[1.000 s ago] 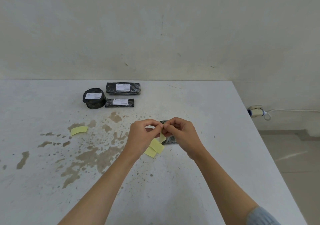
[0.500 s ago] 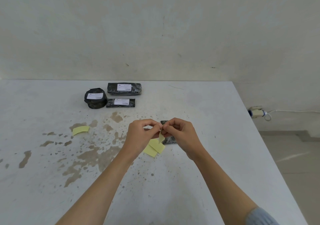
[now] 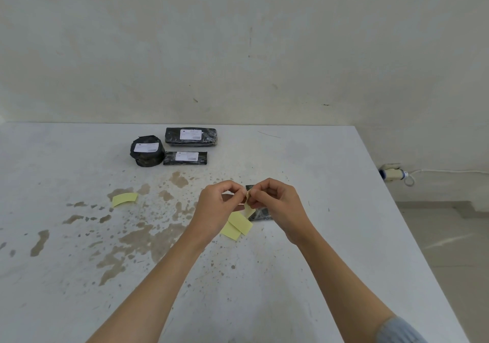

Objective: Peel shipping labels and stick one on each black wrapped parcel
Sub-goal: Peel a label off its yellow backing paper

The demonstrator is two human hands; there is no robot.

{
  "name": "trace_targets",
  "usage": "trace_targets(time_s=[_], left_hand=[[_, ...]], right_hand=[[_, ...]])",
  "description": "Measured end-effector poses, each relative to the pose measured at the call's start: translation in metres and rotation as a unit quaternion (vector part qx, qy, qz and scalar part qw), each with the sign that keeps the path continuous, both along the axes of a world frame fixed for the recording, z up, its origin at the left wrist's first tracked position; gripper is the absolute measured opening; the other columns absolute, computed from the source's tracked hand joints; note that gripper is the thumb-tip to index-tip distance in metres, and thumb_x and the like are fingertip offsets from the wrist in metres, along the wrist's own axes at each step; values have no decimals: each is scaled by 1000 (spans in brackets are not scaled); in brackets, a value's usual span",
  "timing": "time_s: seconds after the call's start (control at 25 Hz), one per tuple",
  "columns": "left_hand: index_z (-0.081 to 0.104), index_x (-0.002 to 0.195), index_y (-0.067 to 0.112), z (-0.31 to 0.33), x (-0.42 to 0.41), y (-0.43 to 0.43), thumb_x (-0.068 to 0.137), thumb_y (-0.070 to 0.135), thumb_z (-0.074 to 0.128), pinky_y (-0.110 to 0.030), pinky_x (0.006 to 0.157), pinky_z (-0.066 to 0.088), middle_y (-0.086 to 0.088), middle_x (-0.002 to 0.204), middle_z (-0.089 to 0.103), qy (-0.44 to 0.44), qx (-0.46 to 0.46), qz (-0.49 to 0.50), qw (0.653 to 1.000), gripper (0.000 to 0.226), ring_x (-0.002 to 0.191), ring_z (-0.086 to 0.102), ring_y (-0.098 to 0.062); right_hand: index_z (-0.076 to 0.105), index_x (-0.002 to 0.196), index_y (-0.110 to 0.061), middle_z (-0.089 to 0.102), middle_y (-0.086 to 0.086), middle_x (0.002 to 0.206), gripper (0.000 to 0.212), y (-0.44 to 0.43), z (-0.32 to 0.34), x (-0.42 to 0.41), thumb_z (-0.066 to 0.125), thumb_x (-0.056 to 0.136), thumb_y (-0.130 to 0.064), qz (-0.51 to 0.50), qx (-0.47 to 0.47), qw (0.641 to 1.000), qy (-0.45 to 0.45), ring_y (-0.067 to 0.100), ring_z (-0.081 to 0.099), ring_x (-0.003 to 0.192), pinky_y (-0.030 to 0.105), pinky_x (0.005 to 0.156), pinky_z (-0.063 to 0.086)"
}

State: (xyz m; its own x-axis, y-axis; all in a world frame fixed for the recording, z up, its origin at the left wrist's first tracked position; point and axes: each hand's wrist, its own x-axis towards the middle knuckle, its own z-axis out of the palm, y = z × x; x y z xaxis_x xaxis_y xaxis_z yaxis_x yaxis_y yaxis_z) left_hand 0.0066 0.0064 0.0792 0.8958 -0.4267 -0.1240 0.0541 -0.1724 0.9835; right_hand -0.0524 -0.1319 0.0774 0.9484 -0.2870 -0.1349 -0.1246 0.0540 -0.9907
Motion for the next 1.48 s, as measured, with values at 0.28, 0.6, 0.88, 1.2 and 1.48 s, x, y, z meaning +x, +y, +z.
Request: trace_targets(time_s=[0.28, 0.6, 0.88, 1.2, 1.48], left_hand=[[68, 81, 12, -11, -7, -2, 89, 14, 61, -21, 63, 53, 6, 79, 66, -244, 96, 36, 964, 11, 78, 64, -8], [65, 83, 7, -17, 11, -5, 91, 9, 54, -22, 70, 57, -8, 86, 69, 38, -53, 116, 991, 13, 79, 68, -17], [63, 86, 4, -35, 52, 46, 91, 5, 53, -19, 66, 58, -14, 91, 68, 202, -133, 264, 934, 11, 80, 67, -20], [61, 87, 1, -41, 94, 110, 91, 5, 50, -16, 57, 55, -10, 82, 67, 126, -51, 309, 941, 13, 72, 67, -18], [59, 86, 5, -48, 102, 122, 92, 11, 50, -28, 62, 49, -5, 79, 65, -16, 98, 216, 971, 12, 65, 63, -4]], right_hand=[[66, 87, 9, 70, 16, 78, 13, 3, -1, 2, 65, 85, -4, -34, 61, 998, 6, 23, 70, 74, 29, 76, 58], [62, 86, 8, 71, 16, 81, 14, 4, -13, 12, 52, 90, -1, -82, 83, 992, 57, 24, 71, 74, 34, 80, 58], [59, 83, 0, 66, 20, 76, 16, 5, -50, 19, 46, 93, -3, -186, 111, 961, 172, 27, 64, 63, 39, 70, 59], [61, 82, 2, 63, 14, 71, 14, 81, -72, 79, 52, 93, -1, -57, 116, 968, 213, 21, 62, 56, 25, 52, 55], [66, 92, -6, 67, 13, 71, 13, 101, -82, 87, 53, 94, -10, -68, -156, 943, 285, 19, 58, 47, 30, 51, 54]])
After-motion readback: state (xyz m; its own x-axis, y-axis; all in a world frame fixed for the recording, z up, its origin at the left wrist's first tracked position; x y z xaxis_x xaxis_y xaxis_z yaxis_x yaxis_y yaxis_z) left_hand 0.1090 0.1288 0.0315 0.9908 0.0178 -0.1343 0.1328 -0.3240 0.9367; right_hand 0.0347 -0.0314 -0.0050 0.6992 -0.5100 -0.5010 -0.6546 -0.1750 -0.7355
